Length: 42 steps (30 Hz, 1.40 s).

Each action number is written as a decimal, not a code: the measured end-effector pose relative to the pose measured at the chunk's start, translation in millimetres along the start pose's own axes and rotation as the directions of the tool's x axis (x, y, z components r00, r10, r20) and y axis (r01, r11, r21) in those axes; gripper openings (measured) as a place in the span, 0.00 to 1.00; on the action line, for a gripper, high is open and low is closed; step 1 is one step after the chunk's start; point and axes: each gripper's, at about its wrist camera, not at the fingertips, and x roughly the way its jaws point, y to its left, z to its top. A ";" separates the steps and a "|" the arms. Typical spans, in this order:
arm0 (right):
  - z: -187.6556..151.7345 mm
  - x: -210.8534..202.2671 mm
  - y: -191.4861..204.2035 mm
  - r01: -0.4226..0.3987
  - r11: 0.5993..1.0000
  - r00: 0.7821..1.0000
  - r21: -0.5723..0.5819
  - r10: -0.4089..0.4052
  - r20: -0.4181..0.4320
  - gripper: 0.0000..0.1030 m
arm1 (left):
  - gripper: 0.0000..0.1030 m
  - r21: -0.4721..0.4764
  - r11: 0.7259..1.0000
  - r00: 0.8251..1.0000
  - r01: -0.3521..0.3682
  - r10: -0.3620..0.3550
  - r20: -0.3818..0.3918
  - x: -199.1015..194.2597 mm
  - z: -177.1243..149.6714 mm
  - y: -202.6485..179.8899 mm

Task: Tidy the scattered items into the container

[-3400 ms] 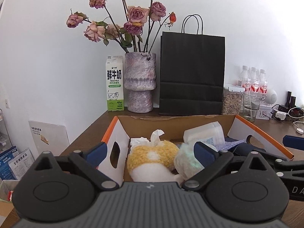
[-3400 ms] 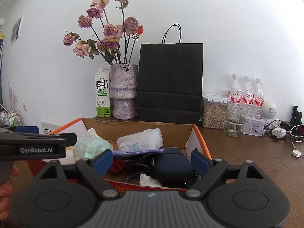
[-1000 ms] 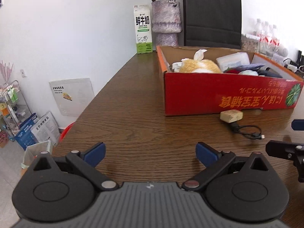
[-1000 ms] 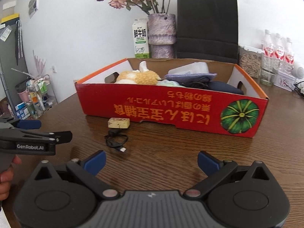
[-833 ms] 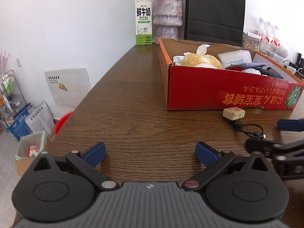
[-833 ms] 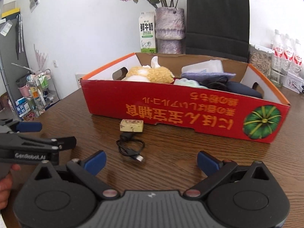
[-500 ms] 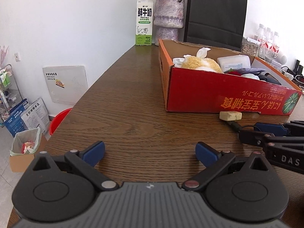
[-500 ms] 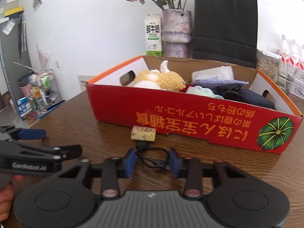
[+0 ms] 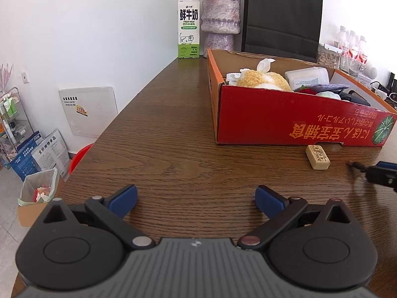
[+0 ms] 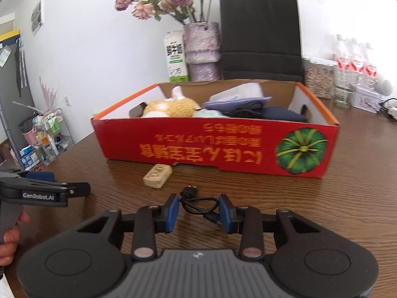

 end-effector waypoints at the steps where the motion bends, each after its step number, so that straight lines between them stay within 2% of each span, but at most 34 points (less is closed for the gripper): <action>1: -0.2 -1.9 -5.8 0.011 1.000 1.000 0.008 -0.011 0.004 0.33 | 1.00 0.007 1.000 1.000 -0.004 0.004 0.002 -0.1 0.1 -2.7; 8: 2.0 -5.7 -50.9 0.104 0.991 0.995 0.082 -0.104 -0.003 0.33 | 1.00 0.052 0.997 0.998 0.054 -0.053 -0.016 7.8 9.3 -41.7; 12: 0.9 -5.4 -69.3 0.122 0.986 0.992 0.116 -0.121 -0.019 0.33 | 1.00 0.088 0.992 0.996 0.093 -0.092 -0.014 12.4 20.5 -74.7; 16: 0.4 -5.4 -70.4 0.130 0.985 0.991 0.113 -0.128 -0.024 0.34 | 1.00 0.101 0.993 0.998 0.065 -0.062 -0.027 25.0 30.7 -101.9; 20: 0.7 -4.9 -68.0 0.131 0.986 0.991 0.101 -0.129 -0.027 0.38 | 0.99 0.066 0.996 0.998 0.052 -0.049 -0.049 37.7 35.2 -108.8; 22: 1.0 -4.2 -65.9 0.125 0.988 0.992 0.091 -0.122 -0.029 0.50 | 0.99 0.046 0.997 0.997 0.056 -0.054 -0.049 39.9 35.8 -107.7; 24: 1.3 -1.3 -62.0 0.108 0.992 0.993 0.067 -0.106 -0.045 0.89 | 0.99 0.045 0.997 0.997 0.056 -0.054 -0.046 41.0 35.9 -107.6; 25: 1.5 1.3 -59.5 0.097 0.994 0.994 0.053 -0.094 -0.060 0.94 | 0.99 0.046 0.997 0.998 0.057 -0.055 -0.044 41.2 35.5 -107.6; 29: 1.3 6.8 -50.7 0.112 0.994 0.990 0.006 -0.111 -0.086 1.00 | 1.00 0.045 0.997 0.998 0.061 -0.060 -0.029 40.8 33.2 -107.1; 33: 1.1 6.7 -51.6 0.120 0.993 0.989 0.012 -0.119 -0.086 1.00 | 1.00 0.044 0.997 0.998 0.064 -0.063 -0.016 40.3 32.0 -107.1; 38: 4.0 13.9 -52.4 0.189 0.982 0.977 0.007 -0.187 -0.099 1.00 | 1.00 0.042 0.997 0.998 0.067 -0.066 -0.016 40.3 31.7 -106.3; 42: 4.6 15.2 -53.6 0.200 0.980 0.975 0.011 -0.198 -0.099 1.00 | 1.00 0.042 0.997 0.998 0.067 -0.066 -0.016 40.2 31.7 -106.4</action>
